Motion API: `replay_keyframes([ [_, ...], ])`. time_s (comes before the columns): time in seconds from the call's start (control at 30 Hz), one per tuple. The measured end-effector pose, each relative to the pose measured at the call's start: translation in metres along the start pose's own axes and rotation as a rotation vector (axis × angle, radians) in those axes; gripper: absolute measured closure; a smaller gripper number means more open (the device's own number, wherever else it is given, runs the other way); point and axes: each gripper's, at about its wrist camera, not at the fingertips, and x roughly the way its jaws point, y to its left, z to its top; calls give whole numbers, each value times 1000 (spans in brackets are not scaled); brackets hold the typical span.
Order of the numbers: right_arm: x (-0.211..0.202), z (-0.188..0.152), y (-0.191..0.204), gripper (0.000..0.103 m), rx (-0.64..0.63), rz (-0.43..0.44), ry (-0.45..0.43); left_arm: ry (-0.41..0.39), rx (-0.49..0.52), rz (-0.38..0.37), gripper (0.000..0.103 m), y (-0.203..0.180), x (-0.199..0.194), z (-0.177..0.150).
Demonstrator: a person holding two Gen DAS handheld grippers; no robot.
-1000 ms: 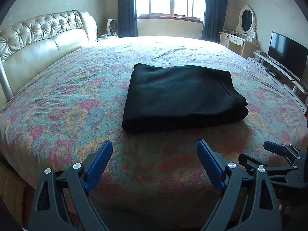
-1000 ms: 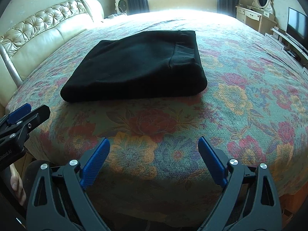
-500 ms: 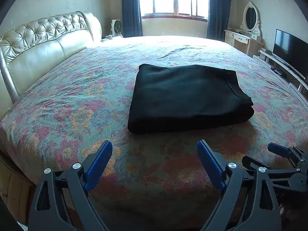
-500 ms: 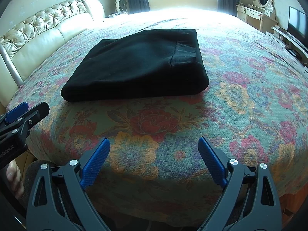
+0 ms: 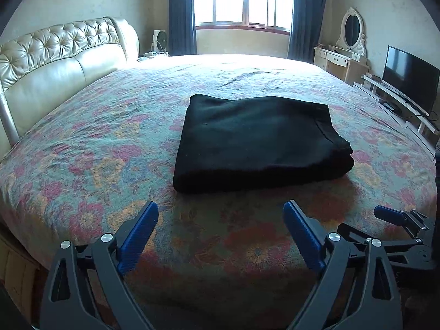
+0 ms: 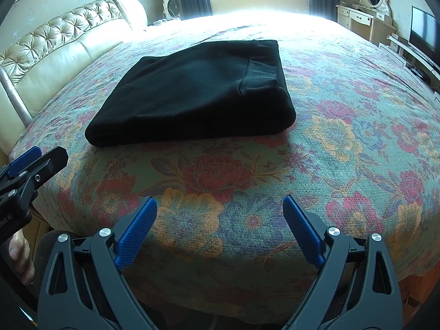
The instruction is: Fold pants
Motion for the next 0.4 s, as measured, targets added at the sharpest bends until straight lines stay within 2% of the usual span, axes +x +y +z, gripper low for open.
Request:
replay_keyframes([
  [0.27, -1, 1, -5, 10, 8, -1, -6, 14, -60, -54, 12, 4, -1, 3],
  [0.4, -1, 2, -8, 10, 17, -2, -5, 26, -70, -41, 12, 5, 2, 1],
])
